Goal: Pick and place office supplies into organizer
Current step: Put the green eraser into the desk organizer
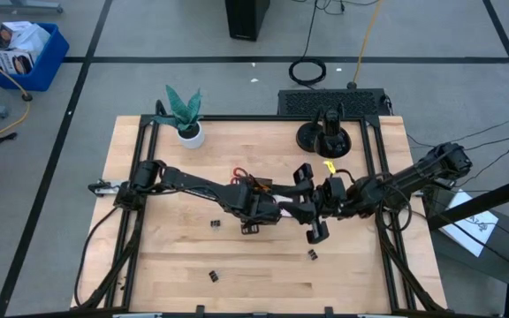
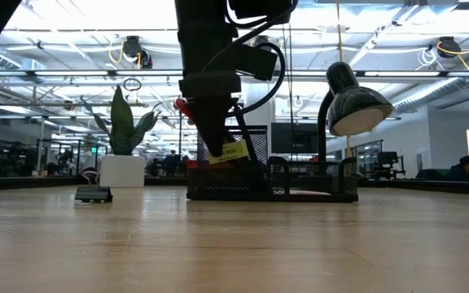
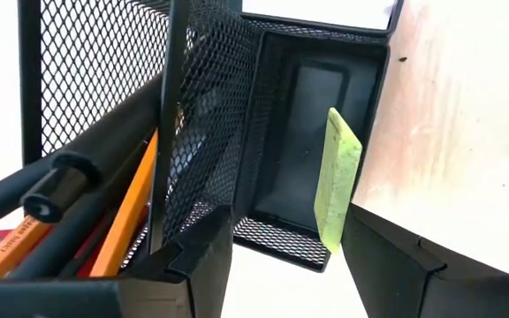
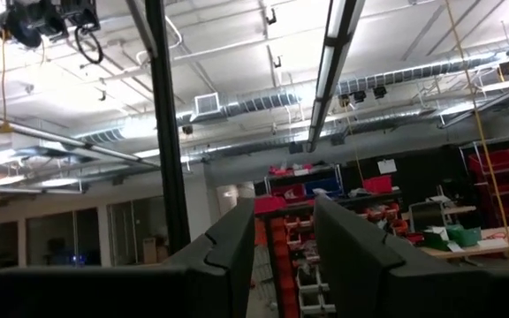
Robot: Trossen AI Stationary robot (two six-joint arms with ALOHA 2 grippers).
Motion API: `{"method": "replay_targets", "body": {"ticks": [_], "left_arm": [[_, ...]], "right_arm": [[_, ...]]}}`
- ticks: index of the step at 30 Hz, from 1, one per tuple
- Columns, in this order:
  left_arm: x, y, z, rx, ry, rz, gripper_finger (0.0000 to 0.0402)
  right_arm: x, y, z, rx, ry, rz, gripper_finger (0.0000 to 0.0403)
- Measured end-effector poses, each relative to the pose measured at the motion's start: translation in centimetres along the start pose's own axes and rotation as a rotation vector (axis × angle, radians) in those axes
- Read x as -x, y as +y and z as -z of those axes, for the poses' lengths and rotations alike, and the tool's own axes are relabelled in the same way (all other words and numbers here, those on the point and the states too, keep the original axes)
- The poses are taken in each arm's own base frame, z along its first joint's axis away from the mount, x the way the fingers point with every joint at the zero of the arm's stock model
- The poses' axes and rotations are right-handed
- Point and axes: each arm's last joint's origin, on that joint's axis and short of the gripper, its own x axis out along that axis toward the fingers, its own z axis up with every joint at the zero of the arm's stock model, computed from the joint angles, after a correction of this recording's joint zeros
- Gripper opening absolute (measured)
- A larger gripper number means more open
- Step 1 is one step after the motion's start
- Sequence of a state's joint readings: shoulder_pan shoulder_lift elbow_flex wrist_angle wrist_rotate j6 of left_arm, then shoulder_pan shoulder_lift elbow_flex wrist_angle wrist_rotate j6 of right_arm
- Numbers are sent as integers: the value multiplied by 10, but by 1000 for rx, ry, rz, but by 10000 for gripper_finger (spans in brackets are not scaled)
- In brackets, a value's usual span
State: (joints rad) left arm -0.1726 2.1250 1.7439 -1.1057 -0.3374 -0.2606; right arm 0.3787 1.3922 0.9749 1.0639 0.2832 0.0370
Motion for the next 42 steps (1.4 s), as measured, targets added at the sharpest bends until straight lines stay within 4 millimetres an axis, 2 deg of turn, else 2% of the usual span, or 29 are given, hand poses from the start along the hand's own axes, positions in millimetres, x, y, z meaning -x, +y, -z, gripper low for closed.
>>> {"method": "replay_targets", "body": {"ticks": [9, 25, 34, 38, 42], "left_arm": [[-1, 4, -1, -46, -1, -21, 209], [-5, 14, -3, -126, 9, -8, 209], [-5, 13, -3, -102, 7, -8, 210], [-2, 7, -2, -113, -5, -22, 209], [0, 2, -1, -48, -14, -34, 209]], "right_arm": [[2, 9, 1, 10, 11, -24, 110], [2, 8, 3, 17, 27, -23, 110], [2, 8, 2, 37, 26, -22, 110], [2, 8, 2, 37, 26, -22, 110], [2, 8, 2, 37, 26, -22, 110]]}}
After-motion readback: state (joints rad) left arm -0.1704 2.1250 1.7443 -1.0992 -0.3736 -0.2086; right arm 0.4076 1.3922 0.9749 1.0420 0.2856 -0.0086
